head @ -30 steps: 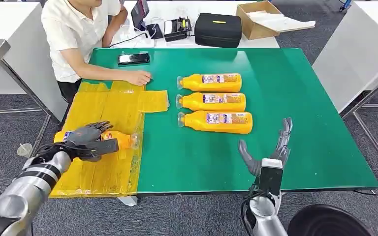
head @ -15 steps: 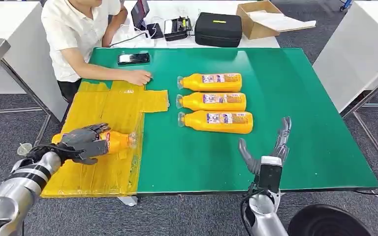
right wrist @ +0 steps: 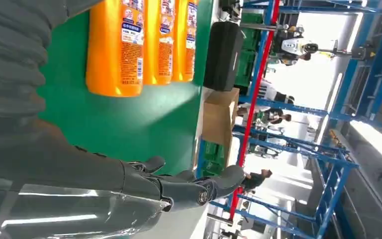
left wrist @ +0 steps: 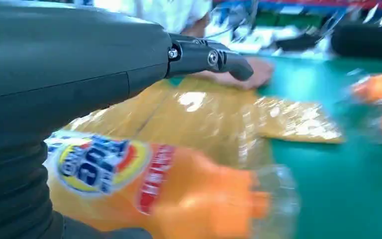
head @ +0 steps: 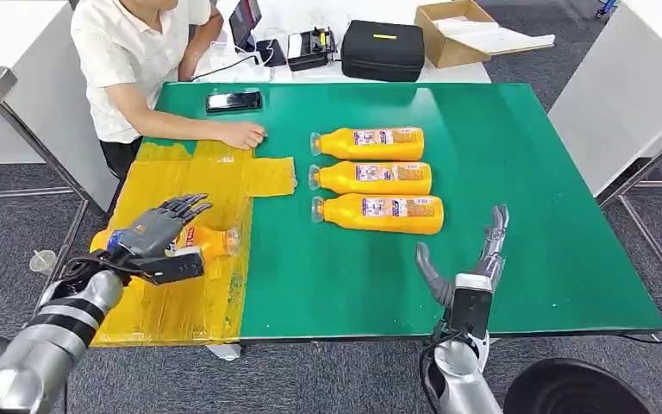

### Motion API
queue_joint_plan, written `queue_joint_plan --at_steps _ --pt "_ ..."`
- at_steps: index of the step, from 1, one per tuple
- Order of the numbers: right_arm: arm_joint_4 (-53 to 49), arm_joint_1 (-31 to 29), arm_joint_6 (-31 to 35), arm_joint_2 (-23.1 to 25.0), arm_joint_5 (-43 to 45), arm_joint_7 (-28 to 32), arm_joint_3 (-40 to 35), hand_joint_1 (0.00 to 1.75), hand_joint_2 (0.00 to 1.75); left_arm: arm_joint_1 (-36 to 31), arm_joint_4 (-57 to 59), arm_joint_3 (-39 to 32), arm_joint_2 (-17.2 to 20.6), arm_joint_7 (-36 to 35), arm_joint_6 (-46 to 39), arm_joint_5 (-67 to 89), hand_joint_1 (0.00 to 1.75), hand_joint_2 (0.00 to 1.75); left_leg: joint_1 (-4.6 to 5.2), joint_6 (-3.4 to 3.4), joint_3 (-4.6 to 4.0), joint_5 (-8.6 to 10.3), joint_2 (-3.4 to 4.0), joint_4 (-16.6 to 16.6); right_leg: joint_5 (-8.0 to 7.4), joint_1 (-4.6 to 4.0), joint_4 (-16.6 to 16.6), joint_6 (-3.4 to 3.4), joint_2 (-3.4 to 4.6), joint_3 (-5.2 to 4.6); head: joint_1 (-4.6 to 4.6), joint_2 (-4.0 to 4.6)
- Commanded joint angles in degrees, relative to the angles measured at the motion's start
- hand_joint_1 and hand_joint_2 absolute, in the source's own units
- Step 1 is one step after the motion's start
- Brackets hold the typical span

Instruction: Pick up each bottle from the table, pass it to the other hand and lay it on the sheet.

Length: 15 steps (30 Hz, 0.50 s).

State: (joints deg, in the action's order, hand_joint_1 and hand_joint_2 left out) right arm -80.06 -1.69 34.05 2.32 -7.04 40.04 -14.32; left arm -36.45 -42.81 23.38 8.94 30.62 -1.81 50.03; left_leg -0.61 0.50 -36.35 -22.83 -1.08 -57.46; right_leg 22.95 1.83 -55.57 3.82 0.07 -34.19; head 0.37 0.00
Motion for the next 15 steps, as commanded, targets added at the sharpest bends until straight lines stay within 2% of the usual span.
queue_joint_plan --at_steps 1,5,7,8,11,12,15 --pt "2.1 0.01 1.35 0.01 0.13 -0.04 0.74 0.0 1.75 4.18 -11.33 5.25 -1.23 -0.34 0.87 -0.95 0.0 1.75 -0.06 0.01 0.17 -0.11 0.02 -0.03 0.1 -0.1 0.04 -0.19 -0.07 0.24 0.0 0.0" --pt "4.2 -0.3 0.51 0.61 0.0 -0.04 0.94 0.0 1.75 7.87 -17.59 9.05 1.05 1.3 0.76 -1.67 0.0 1.75 -0.03 0.0 0.04 -0.05 0.06 0.01 0.03 -0.06 0.04 -0.12 0.02 0.06 0.0 0.0" --pt "3.68 -0.49 2.36 -0.1 -0.74 -0.04 -0.38 0.0 1.75 10.11 -21.18 12.78 2.72 0.87 1.3 -2.72 0.0 1.75 -0.09 -0.01 0.27 -0.19 0.19 -0.03 0.12 -0.15 0.04 -0.29 0.06 0.29 0.0 0.0" --pt "3.39 -0.56 2.78 -0.25 -0.38 -0.04 -0.16 0.0 1.75 10.15 -21.76 13.56 2.66 0.62 1.34 -3.51 0.0 1.75 0.0 -0.01 0.13 -0.09 0.19 0.06 0.03 -0.03 0.06 -0.14 0.12 0.09 0.0 0.0" --pt "5.16 -1.36 1.88 -1.19 -1.12 -0.04 0.15 0.0 1.75 10.03 -24.06 15.22 2.5 -0.02 2.7 -8.0 0.0 1.75 -0.05 0.0 0.23 -0.19 0.14 -0.02 0.14 -0.1 0.03 -0.23 0.02 0.25 0.0 0.0" --pt "14.65 -4.5 1.05 -2.59 -6.79 -0.04 -1.42 0.0 1.75 10.51 -25.33 14.98 1.83 0.21 3.19 -10.66 0.0 1.75 -0.06 0.01 0.11 -0.12 0.03 -0.02 0.1 -0.1 0.05 -0.16 -0.06 0.16 0.0 0.0" --pt "14.65 -4.5 1.05 -2.59 -6.79 -0.04 -1.42 0.0 1.75 10.51 -25.33 14.98 1.83 0.21 3.19 -10.66 0.0 1.75 -0.12 0.04 0.31 -0.2 0.22 -0.01 0.09 -0.17 0.15 -0.25 0.13 0.37 0.0 0.0"
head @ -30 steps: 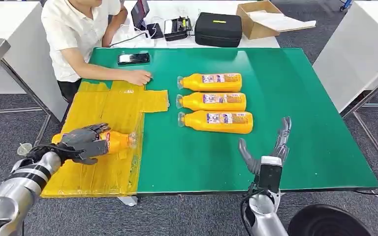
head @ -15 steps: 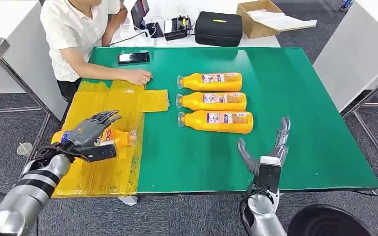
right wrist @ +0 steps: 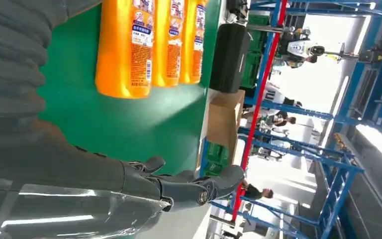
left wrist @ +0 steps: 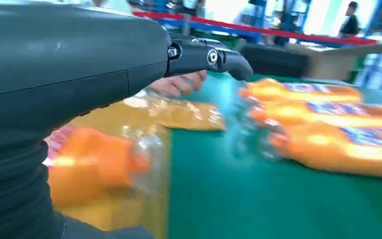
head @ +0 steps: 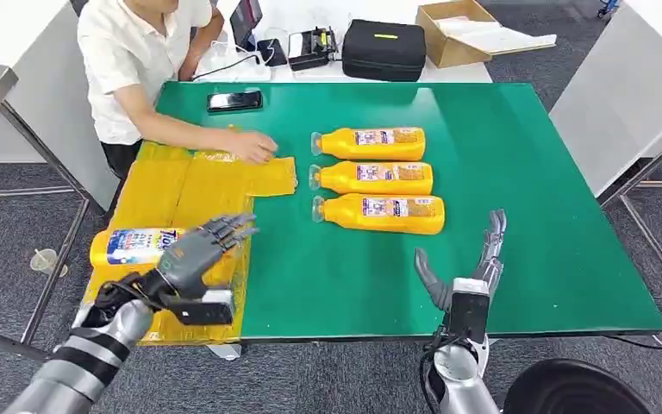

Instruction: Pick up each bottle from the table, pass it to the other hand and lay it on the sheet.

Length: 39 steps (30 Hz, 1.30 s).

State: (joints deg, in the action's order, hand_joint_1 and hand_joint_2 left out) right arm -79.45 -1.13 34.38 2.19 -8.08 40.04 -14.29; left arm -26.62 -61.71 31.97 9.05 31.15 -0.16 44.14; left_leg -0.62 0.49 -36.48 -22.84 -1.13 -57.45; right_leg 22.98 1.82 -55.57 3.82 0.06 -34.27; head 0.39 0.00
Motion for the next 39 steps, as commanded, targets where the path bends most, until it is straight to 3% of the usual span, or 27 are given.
queue_joint_plan --at_steps 1,2,3,4,6,7,10,12,14,24,31,36,39 --pt "14.04 -5.07 0.72 -2.46 -5.74 -0.04 -1.44 0.0 1.75 0.68 -6.43 6.4 1.73 -0.31 1.54 -4.77 0.0 1.75 -0.05 0.01 0.16 -0.06 0.15 0.02 0.0 -0.08 0.1 -0.12 0.08 0.18 -0.02 0.0" --pt "14.04 -5.07 0.72 -2.46 -5.74 -0.04 -1.44 0.0 1.75 0.68 -6.43 6.4 1.73 -0.31 1.54 -4.77 0.0 1.75 -0.07 0.02 0.24 -0.13 0.2 -0.02 0.04 -0.11 0.08 -0.19 0.1 0.27 -0.02 0.0" --pt "21.65 -8.12 0.8 -3.55 -11.34 -0.04 -2.61 0.0 1.75 1.86 -7.17 4.77 -0.03 -0.35 1.88 -8.36 0.0 1.75 -0.08 0.02 0.33 -0.18 0.22 -0.06 0.09 -0.14 0.05 -0.26 0.08 0.36 -0.02 0.0" --pt "25.39 -10.35 3.74 -3.82 -16.2 -0.04 -2.3 0.0 1.75 4.45 -7.98 1.22 -4.18 -0.73 2.72 -14.85 0.0 1.75 -0.02 0.01 0.15 -0.05 0.02 0.01 0.03 -0.05 0.06 -0.15 -0.03 0.19 -0.02 0.0" --pt "30.31 -13.77 3.13 -4.18 -22.54 -0.04 -0.25 0.0 1.75 8.26 -9.37 -1.69 -10.79 -4.12 3.66 -21.93 0.0 1.75 -0.01 0.06 0.29 -0.06 0.17 0.09 -0.05 -0.05 0.21 -0.11 0.13 0.33 0.0 0.0" --pt "31.79 -15.08 5.33 -4.95 -28.54 -1.2 0.63 0.0 1.75 11.71 -8.33 -6.35 -17.07 -10.9 8.94 -37.27 0.0 1.75 -0.03 0.07 0.4 -0.12 0.23 0.07 -0.01 -0.08 0.23 -0.18 0.15 0.45 -0.02 0.0" --pt "34.06 -17.26 4.06 -7.12 -37.12 -4.57 -0.12 0.0 1.75 12.42 -4.13 -2.88 -19.82 -9.95 4.65 -41.11 0.0 1.75 0.12 0.13 0.28 -0.06 -0.01 0.04 0.01 0.06 0.19 -0.06 -0.12 0.35 -0.02 0.0" --pt "37.51 -19.26 2.39 -8.99 -43.91 -9.03 -2.15 0.0 1.75 12.15 -2.16 -0.49 -19.86 -9.86 4.93 -44.37 0.0 1.75 0.11 0.13 0.29 -0.08 -0.06 0.0 0.04 0.06 0.19 -0.08 -0.11 0.41 -0.02 0.0" --pt "39.55 -20.29 -1.22 -10.11 -43.95 -9.64 -2.12 0.0 1.75 12.27 -3.3 1.75 -19.07 -8.22 2.55 -42.27 0.0 1.75 0.16 0.13 0.29 -0.12 0.0 -0.03 0.04 0.07 0.16 -0.11 -0.05 0.4 -0.02 0.0" --pt "45.15 -23.71 -5.64 -11.6 -48.05 -13.75 -3.82 0.0 1.75 12.3 -7.5 0.83 -18.59 -7.42 -1.62 -39.48 0.0 1.75 0.17 0.08 0.06 -0.07 0.06 -0.05 -0.02 0.03 0.08 -0.08 0.04 0.13 0.0 0.0" --pt "44.24 -24.0 -12.46 -14.46 -55.11 -22.67 -8.86 0.0 1.75 12.96 -8.23 -0.26 -18.49 -8.58 -3.31 -37.15 0.0 1.75 0.17 0.08 0.11 -0.09 0.04 -0.06 0.02 0.06 0.06 -0.1 0.0 0.18 0.0 0.0" --pt "43.66 -23.79 -14.16 -14.65 -54.44 -23.26 -8.56 0.0 1.75 13.23 -8.49 -0.61 -18.37 -8.84 -3.38 -36.97 0.0 1.75 0.13 0.07 0.11 -0.11 0.07 -0.07 0.02 0.03 0.07 -0.13 0.03 0.2 0.0 0.0" --pt "43.11 -23.33 -21.89 -15.14 -50.59 -23.95 -7.81 0.0 1.75 13.46 -8.4 -1.32 -18.31 -9.63 -3.04 -37.23 0.0 1.75 0.13 0.07 0.13 -0.09 0.03 -0.05 0.01 0.03 0.08 -0.13 -0.01 0.23 0.0 0.0"
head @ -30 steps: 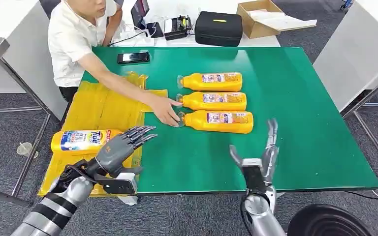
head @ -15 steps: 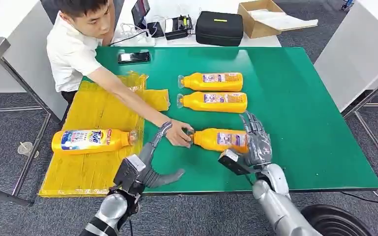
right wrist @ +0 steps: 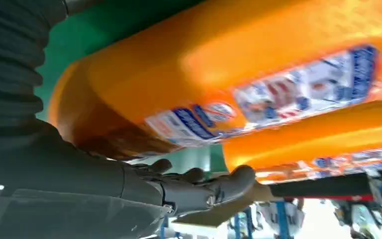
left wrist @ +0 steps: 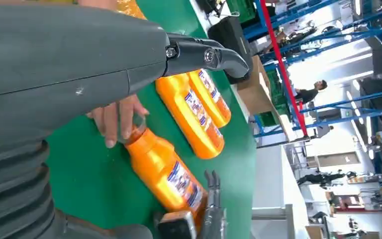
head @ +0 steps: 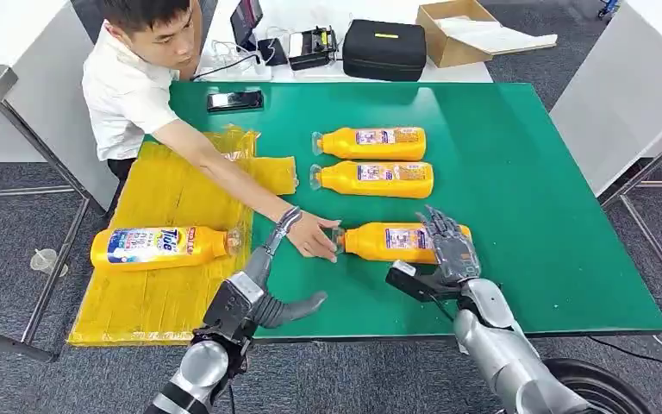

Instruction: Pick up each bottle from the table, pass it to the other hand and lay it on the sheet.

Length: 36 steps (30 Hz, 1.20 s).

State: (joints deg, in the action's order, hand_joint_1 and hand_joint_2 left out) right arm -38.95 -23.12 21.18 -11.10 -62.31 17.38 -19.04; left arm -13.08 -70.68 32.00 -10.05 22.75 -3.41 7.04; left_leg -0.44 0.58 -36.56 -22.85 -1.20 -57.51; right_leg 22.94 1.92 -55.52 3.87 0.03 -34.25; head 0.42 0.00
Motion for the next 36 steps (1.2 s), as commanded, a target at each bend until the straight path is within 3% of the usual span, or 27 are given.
queue_joint_plan --at_steps 1,4,5,6,14,18,21,27,30,34,36 --pt "2.65 -1.27 -10.17 -2.25 4.09 -1.54 -3.43 0.0 1.75 -0.11 0.59 -1.39 0.81 -1.24 0.25 -0.13 0.0 1.75 -0.06 -0.02 0.25 -0.11 0.09 -0.01 0.08 -0.11 0.04 -0.23 0.0 0.27 -0.04 0.0" --pt "5.37 -2.51 -14.69 -3.5 2.25 -6.73 -5.8 0.0 1.75 0.12 0.7 -1.83 1.02 -1.65 0.3 0.1 0.0 1.75 -0.07 -0.02 0.31 -0.14 0.11 -0.04 0.11 -0.13 0.03 -0.26 -0.01 0.34 -0.02 0.0" --pt "6.79 -3.32 -16.15 -3.76 2.31 -7.54 -6.24 1.64 1.75 0.06 0.89 -1.93 1.0 -1.71 0.28 0.23 0.0 1.75 -0.04 -0.01 0.26 -0.06 0.06 0.01 0.05 -0.08 0.05 -0.15 -0.02 0.26 0.0 0.0" --pt "8.3 -4.6 -18.12 -4.36 1.04 -10.1 -7.63 1.75 1.75 -0.04 1.1 -2.02 1.0 -1.84 0.24 0.36 0.0 1.75 -0.06 -0.01 0.4 -0.12 0.1 0.0 0.09 -0.12 0.07 -0.23 0.0 0.4 0.0 0.0" --pt "7.27 -6.87 -21.67 -5.52 0.75 -9.93 -9.97 1.75 1.75 -0.65 1.8 -2.56 0.86 -2.7 0.92 -0.03 0.0 1.75 -0.12 0.02 0.68 -0.05 0.07 0.01 0.01 -0.16 0.16 -0.24 -0.04 0.62 -0.02 0.0" --pt "7.8 -9.45 -32.85 -8.24 10.66 -1.68 -8.45 1.75 1.75 -2.6 4.22 -2.05 0.68 -1.87 2.7 -1.48 0.0 1.75 -0.07 0.14 0.65 0.07 0.01 0.01 -0.01 -0.11 0.12 -0.17 -0.11 0.65 0.0 0.0" --pt "7.02 -8.9 -37.57 -10.9 18.23 3.69 -7.18 1.75 1.75 -4.01 6.3 -1.41 0.36 -0.58 3.08 -2.74 0.0 1.75 -0.05 0.17 0.65 0.1 -0.13 0.01 -0.01 -0.08 0.12 -0.09 -0.24 0.71 -0.02 0.0" --pt "3.23 -5.31 -36.12 -11.17 26.06 7.66 -7.19 1.75 1.75 -4.25 5.97 -1.38 0.04 0.43 1.9 -4.49 0.0 1.75 -0.1 0.14 0.7 0.06 -0.04 0.02 -0.05 -0.13 0.18 -0.09 -0.13 0.77 -0.02 0.0" --pt "-1.61 -1.58 -33.85 -9.17 31.52 13.1 -4.83 1.75 1.75 -3.22 4.39 -2.66 -1.11 1.62 0.97 -6.94 0.0 1.75 -0.08 0.14 0.67 0.04 0.03 -0.01 -0.05 -0.13 0.15 -0.07 -0.06 0.72 -0.02 0.0" --pt "-3.5 -0.44 -33.36 -8.87 32.08 12.1 -5.1 1.75 1.75 -3.02 3.93 -2.14 -1.01 1.59 0.91 -7.28 0.0 1.75 -0.13 0.12 0.73 -0.02 0.09 0.01 -0.02 -0.21 0.2 -0.17 -0.04 0.76 -0.02 0.0" --pt "-6.65 1.55 -33.63 -7.51 36.58 15.65 -2.11 1.75 1.75 -2.1 4.18 -4.23 -2.51 -0.29 3.06 -14.23 0.0 1.75 -0.09 0.13 0.6 -0.03 0.19 -0.02 -0.03 -0.18 0.12 -0.13 0.08 0.63 0.0 0.0"
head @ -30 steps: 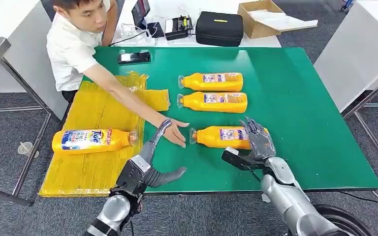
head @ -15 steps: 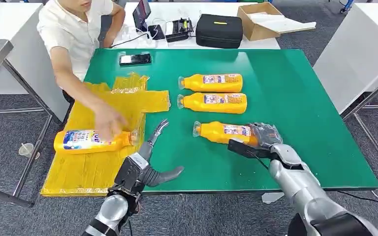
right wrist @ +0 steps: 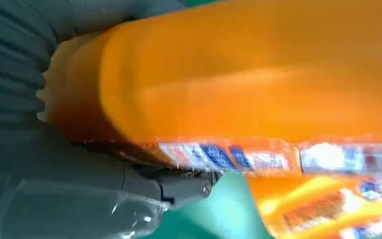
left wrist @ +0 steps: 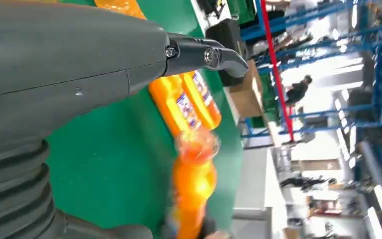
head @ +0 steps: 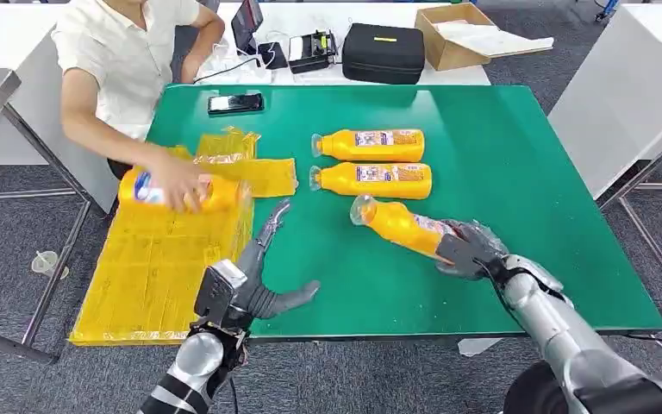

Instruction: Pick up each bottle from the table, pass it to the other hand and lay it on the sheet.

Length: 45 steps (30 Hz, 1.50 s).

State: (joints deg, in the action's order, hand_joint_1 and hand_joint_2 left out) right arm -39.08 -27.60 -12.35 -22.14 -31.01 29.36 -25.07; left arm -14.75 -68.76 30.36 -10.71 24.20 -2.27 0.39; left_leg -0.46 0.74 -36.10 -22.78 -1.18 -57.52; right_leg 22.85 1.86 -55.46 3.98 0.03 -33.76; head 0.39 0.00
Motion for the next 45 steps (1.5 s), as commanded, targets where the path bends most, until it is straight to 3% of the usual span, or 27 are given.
queue_joint_plan --at_steps 1,4,7,9,10,20,24,29,35,45 --pt "-9.01 7.39 0.48 4.97 7.01 4.98 5.48 1.75 1.75 0.18 2.53 -3.49 -2.82 -3.25 3.48 -11.94 0.0 1.75 -0.11 -0.04 0.23 -0.19 0.27 -0.05 0.1 -0.17 0.04 -0.36 0.11 0.22 0.02 0.0" --pt "-16.72 9.21 6.8 9.66 5.19 3.95 6.55 1.75 1.75 0.6 4.42 -3.04 -3.05 -7.22 6.67 -23.41 0.0 1.75 -0.06 -0.02 0.03 -0.04 0.09 0.03 0.01 -0.06 0.07 -0.14 0.03 0.02 0.0 0.0" --pt "-19.64 8.9 7.94 14.13 5.0 4.16 5.07 1.75 1.75 -0.4 7.39 -2.93 -3.02 -10.4 7.52 -31.58 0.0 1.75 -0.11 -0.08 0.07 -0.21 0.66 0.01 0.01 -0.12 0.02 -0.31 0.54 -0.04 0.02 0.0" --pt "-19.33 8.52 9.39 16.46 3.85 3.64 2.72 1.75 1.75 -1.89 8.75 -1.3 -2.59 -10.69 7.25 -33.08 0.0 1.75 -0.04 -0.04 -0.18 -0.06 0.28 0.04 -0.02 -0.03 -0.01 -0.15 0.22 -0.23 0.02 0.0" --pt "-19.18 8.55 10.03 17.19 3.53 3.25 2.26 1.75 1.75 -2.19 8.93 -1.21 -2.67 -10.74 7.13 -33.23 0.0 1.75 -0.12 -0.09 -0.03 -0.16 0.5 0.02 0.01 -0.12 0.01 -0.28 0.4 -0.14 0.02 0.0" --pt "-18.17 8.13 10.8 15.99 4.39 3.79 1.53 1.75 1.75 -2.54 8.75 0.08 -2.09 -10.64 6.32 -34.37 0.0 1.75 -0.04 -0.01 -0.33 -0.04 0.12 0.01 0.04 0.01 -0.01 -0.14 0.04 -0.33 0.0 0.0" --pt "-17.58 7.65 12.06 20.03 4.38 4.13 -0.32 1.75 1.75 -3.63 8.95 1.77 -2.06 -10.89 6.18 -34.71 0.0 1.75 -0.07 -0.06 -0.25 -0.12 0.25 -0.04 0.08 -0.04 -0.06 -0.27 0.14 -0.28 0.0 0.0" --pt "-11.39 4.51 11.86 22.19 5.2 3.12 -4.26 1.75 1.75 -4.44 6.03 4.28 -1.62 -5.76 7.1 -29.75 0.0 1.75 -0.09 -0.08 -0.23 -0.16 0.38 -0.06 0.07 -0.1 -0.08 -0.3 0.25 -0.31 0.0 0.0" --pt "-5.61 2.79 9.21 25.23 6.16 3.26 -8.29 1.75 1.75 -4.33 0.91 1.35 -3.14 2.15 -1.2 -20.64 0.0 1.75 -0.14 -0.04 -0.32 -0.12 0.34 -0.07 0.04 -0.09 -0.08 -0.2 0.22 -0.39 0.0 0.0" --pt "-1.45 -0.36 8.0 26.63 6.49 2.38 -12.24 1.75 1.75 -4.41 2.92 1.44 -4.77 0.78 0.59 -22.31 0.0 1.75 -0.14 -0.04 -0.27 -0.13 0.25 -0.08 0.09 -0.09 -0.09 -0.26 0.12 -0.29 0.0 0.0"
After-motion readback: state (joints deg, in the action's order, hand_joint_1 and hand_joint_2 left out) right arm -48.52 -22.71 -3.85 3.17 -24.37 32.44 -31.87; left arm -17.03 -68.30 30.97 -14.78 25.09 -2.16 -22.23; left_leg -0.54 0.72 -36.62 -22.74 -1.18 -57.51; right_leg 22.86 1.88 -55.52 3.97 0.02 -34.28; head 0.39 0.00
